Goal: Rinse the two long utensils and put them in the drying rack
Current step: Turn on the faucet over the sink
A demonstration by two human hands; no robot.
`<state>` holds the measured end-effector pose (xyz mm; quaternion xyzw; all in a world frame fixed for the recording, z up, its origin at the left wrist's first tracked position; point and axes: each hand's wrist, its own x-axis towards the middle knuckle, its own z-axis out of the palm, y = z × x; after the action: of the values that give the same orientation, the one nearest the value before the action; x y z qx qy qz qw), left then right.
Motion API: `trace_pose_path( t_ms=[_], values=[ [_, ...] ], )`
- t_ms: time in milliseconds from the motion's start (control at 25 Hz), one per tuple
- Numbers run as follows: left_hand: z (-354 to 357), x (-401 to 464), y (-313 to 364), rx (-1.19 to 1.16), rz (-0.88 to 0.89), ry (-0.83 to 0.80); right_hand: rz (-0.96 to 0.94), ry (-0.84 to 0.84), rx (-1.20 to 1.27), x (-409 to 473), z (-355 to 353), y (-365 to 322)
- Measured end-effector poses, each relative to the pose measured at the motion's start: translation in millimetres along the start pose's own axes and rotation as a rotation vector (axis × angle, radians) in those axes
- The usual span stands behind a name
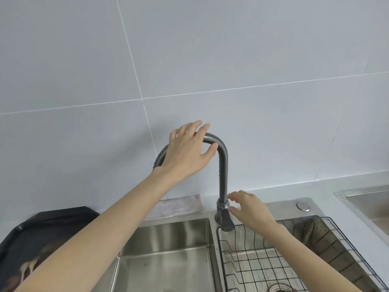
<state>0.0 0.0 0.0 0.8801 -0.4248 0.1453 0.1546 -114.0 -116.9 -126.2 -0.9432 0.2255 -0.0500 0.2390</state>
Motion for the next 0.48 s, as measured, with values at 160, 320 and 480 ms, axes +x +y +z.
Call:
trace_pose_path(
  t_ms=[160,320,480],
  values=[
    [-1,11,-8,0.081,0.055,-0.038,0.026,-0.058,0.024,9,21,1],
    [-11,27,-17,0.022,0.061,-0.09,0.065,-0.006,0.108,12,38,0],
    [-8,26,-22,-0.024,0.062,-0.073,0.079,0.026,0.185,14,42,3]
  ],
)
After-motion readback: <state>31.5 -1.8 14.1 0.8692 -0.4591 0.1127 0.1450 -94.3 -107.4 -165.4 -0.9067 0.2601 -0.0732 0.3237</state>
